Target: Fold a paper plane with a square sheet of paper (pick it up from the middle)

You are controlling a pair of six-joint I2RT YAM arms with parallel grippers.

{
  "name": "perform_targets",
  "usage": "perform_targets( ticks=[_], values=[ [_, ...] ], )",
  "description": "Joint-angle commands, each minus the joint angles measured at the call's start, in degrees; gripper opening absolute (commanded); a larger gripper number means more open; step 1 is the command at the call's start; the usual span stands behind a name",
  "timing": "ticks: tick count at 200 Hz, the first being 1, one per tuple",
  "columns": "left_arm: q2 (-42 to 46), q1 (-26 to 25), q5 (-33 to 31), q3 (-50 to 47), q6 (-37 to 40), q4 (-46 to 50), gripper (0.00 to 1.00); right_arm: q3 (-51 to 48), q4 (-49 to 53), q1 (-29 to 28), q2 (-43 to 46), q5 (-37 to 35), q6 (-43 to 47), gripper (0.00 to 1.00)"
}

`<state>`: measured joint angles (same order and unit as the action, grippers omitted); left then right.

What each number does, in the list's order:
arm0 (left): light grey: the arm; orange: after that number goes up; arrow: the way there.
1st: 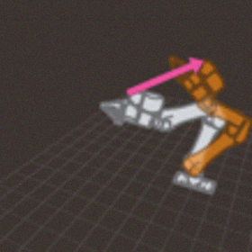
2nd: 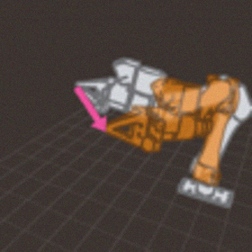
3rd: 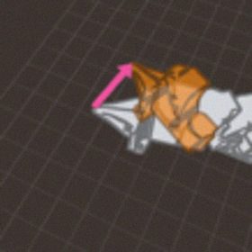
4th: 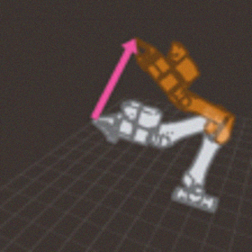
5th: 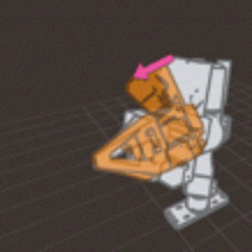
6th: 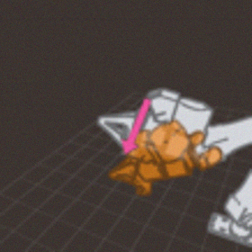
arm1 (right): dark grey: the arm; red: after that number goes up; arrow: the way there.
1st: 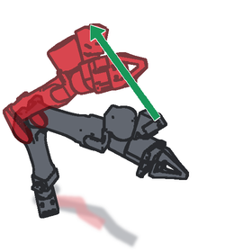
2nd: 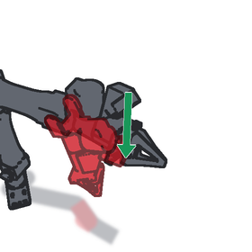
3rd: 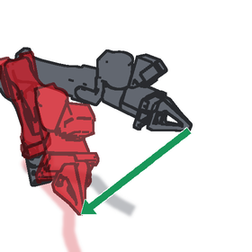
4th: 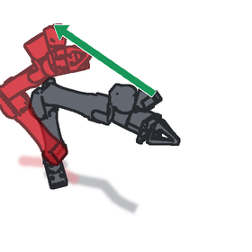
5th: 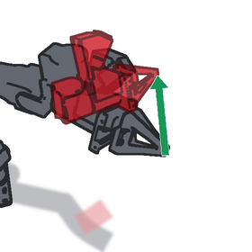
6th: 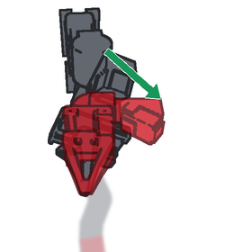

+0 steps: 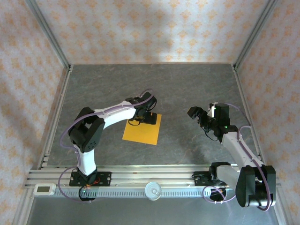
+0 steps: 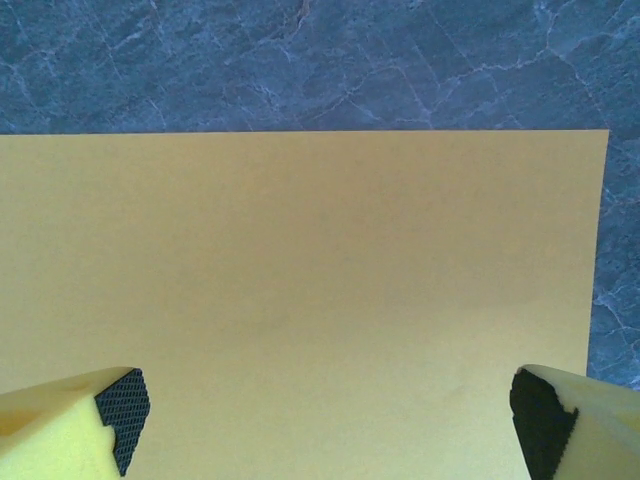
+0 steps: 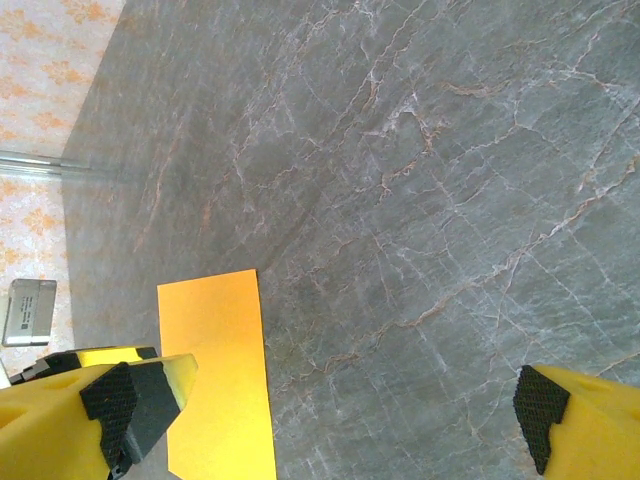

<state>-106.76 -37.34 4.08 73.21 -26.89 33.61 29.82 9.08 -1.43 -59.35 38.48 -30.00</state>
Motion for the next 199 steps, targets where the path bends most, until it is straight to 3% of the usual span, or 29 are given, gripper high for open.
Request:
perform_targets(
  ticks=[1, 88, 141, 199],
  values=[
    [-1.16, 0.29, 1.19, -2.07, 0.2, 1.96, 0.98, 1.39, 0.41, 0.11, 1.05, 0.41, -0.65, 1.0],
    [-4.44, 0.22, 0.97, -7.87, -0.13, -0.47, 0.99, 0.43, 0.84, 0.07, 1.22, -0.21, -1.05, 1.0],
    [-4.84, 0.16, 3.96, -12.83, -1.23, -8.16, 0.93, 3.25, 5.6, 0.11, -0.66, -2.65, 0.69, 1.0],
    [-1.44, 0.16, 2.71, -12.49, 0.59, -8.17, 0.86, 3.57, 6.16, 0.11, -1.24, -6.98, 0.27, 1.0]
  ],
)
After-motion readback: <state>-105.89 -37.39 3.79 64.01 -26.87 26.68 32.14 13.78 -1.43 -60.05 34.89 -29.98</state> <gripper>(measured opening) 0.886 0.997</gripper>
